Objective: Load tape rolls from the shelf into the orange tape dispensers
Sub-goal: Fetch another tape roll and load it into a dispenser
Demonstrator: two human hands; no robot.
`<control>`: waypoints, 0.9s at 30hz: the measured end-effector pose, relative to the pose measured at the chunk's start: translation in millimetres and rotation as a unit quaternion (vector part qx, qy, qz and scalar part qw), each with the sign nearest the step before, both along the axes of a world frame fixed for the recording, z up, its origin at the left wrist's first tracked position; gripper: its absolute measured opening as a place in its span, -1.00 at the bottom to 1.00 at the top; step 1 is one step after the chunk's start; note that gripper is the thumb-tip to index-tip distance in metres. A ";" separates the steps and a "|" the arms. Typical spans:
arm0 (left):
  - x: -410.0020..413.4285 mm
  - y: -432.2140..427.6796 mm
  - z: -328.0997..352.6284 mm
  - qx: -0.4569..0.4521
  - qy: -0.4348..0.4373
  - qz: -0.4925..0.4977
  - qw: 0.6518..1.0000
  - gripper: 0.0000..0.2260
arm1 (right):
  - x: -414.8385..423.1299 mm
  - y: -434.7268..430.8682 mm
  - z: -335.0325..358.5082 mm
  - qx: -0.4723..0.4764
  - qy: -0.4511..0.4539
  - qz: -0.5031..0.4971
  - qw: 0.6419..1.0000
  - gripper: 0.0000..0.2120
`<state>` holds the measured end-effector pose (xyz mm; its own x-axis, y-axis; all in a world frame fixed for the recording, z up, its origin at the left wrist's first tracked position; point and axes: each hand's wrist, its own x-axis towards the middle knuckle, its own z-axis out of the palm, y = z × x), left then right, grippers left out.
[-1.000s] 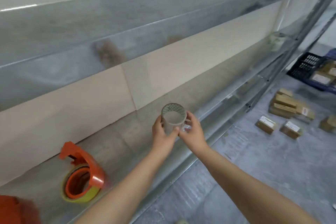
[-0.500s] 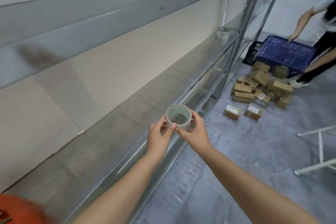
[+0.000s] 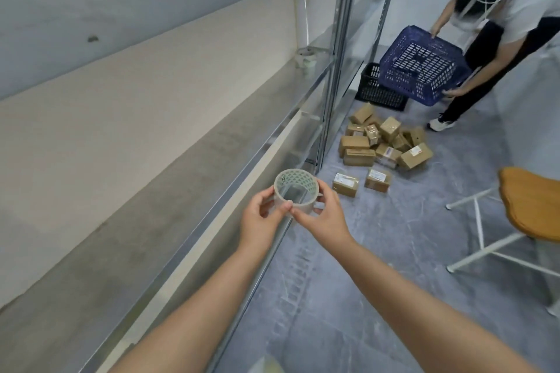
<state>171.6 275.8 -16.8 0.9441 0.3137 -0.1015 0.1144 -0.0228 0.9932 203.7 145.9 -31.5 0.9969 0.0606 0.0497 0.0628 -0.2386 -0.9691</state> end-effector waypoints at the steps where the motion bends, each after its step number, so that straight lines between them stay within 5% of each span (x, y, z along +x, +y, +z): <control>1: 7.4 -2.6 -1.3 0.004 0.000 -0.007 1.000 -0.61 | 6.3 -3.2 -1.3 -0.005 0.000 -0.005 1.000 -0.35; 17: 200.3 -16.5 4.7 0.003 -0.013 -0.115 0.993 -0.37 | 177.3 -31.7 16.8 -0.026 -0.030 -0.045 0.998 -0.32; 27: 300.0 -48.4 -1.3 0.043 -0.008 -0.154 0.987 -0.51 | 273.4 -68.6 8.7 -0.038 -0.018 -0.052 0.998 -0.32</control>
